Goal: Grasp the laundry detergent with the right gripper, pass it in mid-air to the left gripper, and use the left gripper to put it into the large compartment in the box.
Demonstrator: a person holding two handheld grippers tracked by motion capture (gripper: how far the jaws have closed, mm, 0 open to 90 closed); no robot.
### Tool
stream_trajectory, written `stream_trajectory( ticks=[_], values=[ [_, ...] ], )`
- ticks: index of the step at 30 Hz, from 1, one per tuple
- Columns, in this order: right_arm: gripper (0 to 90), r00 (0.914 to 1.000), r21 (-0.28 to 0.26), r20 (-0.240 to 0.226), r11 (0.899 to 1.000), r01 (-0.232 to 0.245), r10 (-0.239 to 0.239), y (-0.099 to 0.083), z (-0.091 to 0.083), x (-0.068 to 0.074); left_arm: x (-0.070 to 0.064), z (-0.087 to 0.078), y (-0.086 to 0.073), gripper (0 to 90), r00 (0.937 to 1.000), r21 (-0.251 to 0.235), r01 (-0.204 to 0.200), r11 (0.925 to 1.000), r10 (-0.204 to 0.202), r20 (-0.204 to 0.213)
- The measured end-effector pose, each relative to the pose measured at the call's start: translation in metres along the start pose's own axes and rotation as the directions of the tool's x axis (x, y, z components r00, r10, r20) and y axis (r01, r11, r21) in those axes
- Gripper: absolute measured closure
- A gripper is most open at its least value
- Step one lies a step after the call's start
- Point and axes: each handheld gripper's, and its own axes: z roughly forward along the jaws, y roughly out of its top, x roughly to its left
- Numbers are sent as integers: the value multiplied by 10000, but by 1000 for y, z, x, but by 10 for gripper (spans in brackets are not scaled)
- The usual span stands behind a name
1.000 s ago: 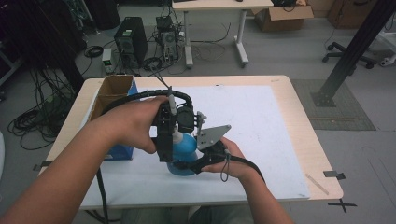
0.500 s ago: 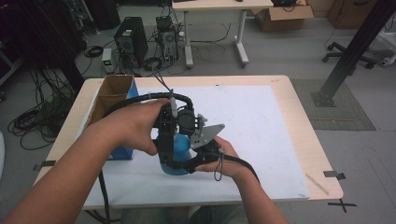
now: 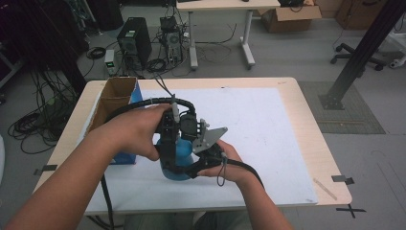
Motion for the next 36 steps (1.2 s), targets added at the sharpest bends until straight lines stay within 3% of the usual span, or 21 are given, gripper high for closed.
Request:
stream_trajectory(
  ticks=[9, 36],
  values=[
    [447, 10000, 35, -30, 10000, -7, 7, 0, 1, 1, 0, 4, -1, 17, 10000, -16, -68, 10000, 68, -11],
    [448, 9999, 58, -112, 10000, 7, -6, 4, 3, 2, -1, 5, -5, 162, 9994, -162, -321, 9994, 319, -156]
  ],
)
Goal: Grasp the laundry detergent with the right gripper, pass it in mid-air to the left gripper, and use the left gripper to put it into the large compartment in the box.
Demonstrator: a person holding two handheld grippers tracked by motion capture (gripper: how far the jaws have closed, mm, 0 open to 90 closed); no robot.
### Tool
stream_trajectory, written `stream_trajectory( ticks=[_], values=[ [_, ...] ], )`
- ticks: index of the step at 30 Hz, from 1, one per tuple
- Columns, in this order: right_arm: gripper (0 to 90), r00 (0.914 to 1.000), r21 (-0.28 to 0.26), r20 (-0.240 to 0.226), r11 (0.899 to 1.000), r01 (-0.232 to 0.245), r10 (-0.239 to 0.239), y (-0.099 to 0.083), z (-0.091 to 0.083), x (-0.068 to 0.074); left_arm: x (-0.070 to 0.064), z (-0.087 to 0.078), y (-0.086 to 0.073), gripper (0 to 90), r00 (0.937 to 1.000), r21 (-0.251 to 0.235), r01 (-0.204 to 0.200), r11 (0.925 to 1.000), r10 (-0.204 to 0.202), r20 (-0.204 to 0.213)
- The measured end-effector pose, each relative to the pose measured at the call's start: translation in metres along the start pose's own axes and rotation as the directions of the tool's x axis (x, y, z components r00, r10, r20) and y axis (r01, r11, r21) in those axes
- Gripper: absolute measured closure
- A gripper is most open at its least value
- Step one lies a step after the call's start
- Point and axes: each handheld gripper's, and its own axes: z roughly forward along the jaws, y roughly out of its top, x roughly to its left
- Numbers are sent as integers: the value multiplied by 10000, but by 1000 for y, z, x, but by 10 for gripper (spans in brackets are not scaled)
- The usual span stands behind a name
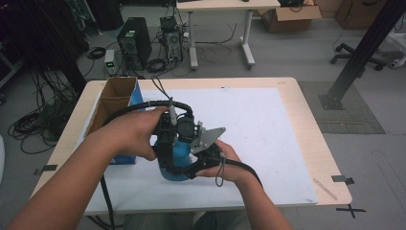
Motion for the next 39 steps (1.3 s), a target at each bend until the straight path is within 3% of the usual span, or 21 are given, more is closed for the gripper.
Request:
stream_trajectory(
  ticks=[12, 27, 39],
  values=[
    [447, 10000, -45, 46, 10000, 65, -65, 0, 0, -1, 0, 0, -1, 212, 9999, -55, -101, 9999, 101, -106],
    [448, 10000, -73, 24, 10000, -60, 60, 0, 0, -1, -1, 0, 0, 372, 9996, -199, -236, 9995, 239, 153],
    [448, 10000, -70, 69, 10000, 2, -1, -2, -1, -1, -2, 2, 0, 385, 9996, -171, -249, 9995, 251, 119]
  ],
)
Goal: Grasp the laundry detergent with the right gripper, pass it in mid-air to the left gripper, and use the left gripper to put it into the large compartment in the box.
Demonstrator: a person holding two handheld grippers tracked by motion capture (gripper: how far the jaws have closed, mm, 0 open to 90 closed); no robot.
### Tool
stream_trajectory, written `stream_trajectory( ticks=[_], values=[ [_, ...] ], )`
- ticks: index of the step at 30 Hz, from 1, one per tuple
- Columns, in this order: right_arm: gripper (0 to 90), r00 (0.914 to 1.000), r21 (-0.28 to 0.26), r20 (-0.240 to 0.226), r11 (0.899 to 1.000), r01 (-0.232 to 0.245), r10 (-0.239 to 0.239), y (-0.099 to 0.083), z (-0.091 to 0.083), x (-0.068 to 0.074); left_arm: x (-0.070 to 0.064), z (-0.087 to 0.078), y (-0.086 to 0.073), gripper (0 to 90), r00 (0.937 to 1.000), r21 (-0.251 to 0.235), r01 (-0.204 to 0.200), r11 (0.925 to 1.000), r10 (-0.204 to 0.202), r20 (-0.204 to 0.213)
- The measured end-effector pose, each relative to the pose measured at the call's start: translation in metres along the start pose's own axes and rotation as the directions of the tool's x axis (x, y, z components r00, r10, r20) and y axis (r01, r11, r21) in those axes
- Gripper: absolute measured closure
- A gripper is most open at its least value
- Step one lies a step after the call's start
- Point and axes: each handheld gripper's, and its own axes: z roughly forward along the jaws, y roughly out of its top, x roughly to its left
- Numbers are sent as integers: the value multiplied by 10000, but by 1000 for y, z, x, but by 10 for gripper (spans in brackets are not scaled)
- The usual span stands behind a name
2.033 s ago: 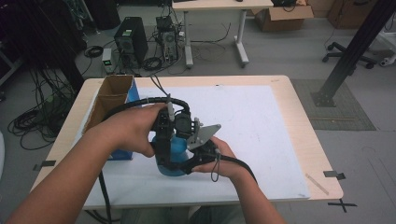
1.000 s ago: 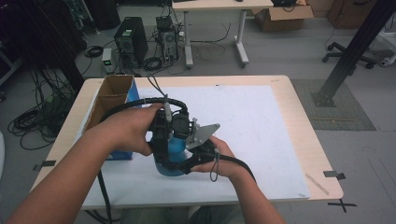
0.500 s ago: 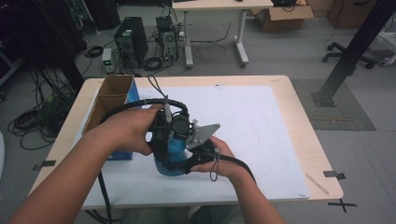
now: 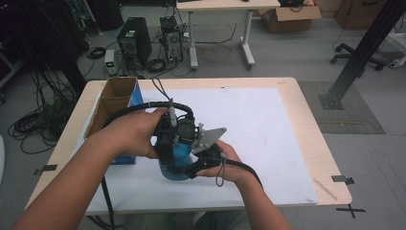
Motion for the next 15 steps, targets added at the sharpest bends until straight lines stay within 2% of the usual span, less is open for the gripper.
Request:
stream_trajectory(
  ticks=[15],
  values=[
    [441, 10000, -306, -18, 9995, 23, -23, 1, -3, 1, 0, -6, 6, 391, 10000, 202, 75, 9998, -76, 37]
  ],
)
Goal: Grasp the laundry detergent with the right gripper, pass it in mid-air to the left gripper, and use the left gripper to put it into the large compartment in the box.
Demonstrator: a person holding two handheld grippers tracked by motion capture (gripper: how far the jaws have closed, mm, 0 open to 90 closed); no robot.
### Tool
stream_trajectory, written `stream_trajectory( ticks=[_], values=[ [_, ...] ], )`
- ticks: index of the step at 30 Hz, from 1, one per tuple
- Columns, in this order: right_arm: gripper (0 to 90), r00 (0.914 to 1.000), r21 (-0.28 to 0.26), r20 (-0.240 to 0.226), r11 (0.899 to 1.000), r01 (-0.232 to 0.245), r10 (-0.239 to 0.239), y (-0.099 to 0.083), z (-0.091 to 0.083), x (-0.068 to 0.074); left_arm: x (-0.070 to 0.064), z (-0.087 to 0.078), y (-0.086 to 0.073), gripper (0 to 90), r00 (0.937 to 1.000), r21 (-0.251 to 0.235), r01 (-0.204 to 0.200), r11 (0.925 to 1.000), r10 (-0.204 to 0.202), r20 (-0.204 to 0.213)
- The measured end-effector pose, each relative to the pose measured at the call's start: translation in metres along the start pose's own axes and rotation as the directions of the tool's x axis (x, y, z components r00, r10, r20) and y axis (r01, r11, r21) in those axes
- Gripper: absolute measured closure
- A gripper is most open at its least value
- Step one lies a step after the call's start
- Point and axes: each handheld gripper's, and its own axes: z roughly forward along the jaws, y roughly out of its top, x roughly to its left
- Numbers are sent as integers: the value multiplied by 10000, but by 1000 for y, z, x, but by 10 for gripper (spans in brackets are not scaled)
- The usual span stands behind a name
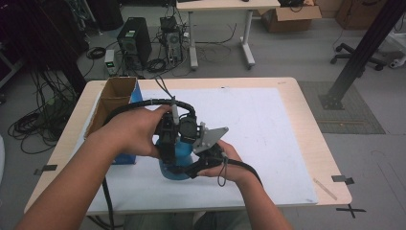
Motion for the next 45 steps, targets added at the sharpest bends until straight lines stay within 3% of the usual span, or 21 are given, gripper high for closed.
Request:
stream_trajectory(
  ticks=[6, 17, 24, 37, 42, 45],
  values=[
    [418, 9999, -114, 41, 9999, -126, 127, -2, -3, -1, 1, -1, 3, 391, 10000, 70, 24, 10000, -24, -70],
    [217, 9973, -215, 84, 9972, -723, 725, -10, -5, -7, 5, -5, 6, 391, 9997, 135, 64, 9999, -61, -233],
    [178, 9960, -445, 86, 9951, -888, 892, -10, -9, -10, 7, -7, 7, 391, 9998, 213, 92, 9997, -88, -196],
    [15, 9921, -581, 90, 9905, -1244, 1251, -11, -15, -13, 11, -9, 10, 390, 9997, 333, 98, 9994, -90, -232],
    [1, 9894, -718, -189, 9869, -1447, 1437, -12, -19, -14, 12, -8, 9, 389, 9999, 287, 5, 9996, -1, -152],
    [1, 9884, -685, -470, 9867, -1472, 1442, -14, -24, -12, 14, -9, 7, 389, 9999, 276, 145, 9995, -143, -68]
  ],
)
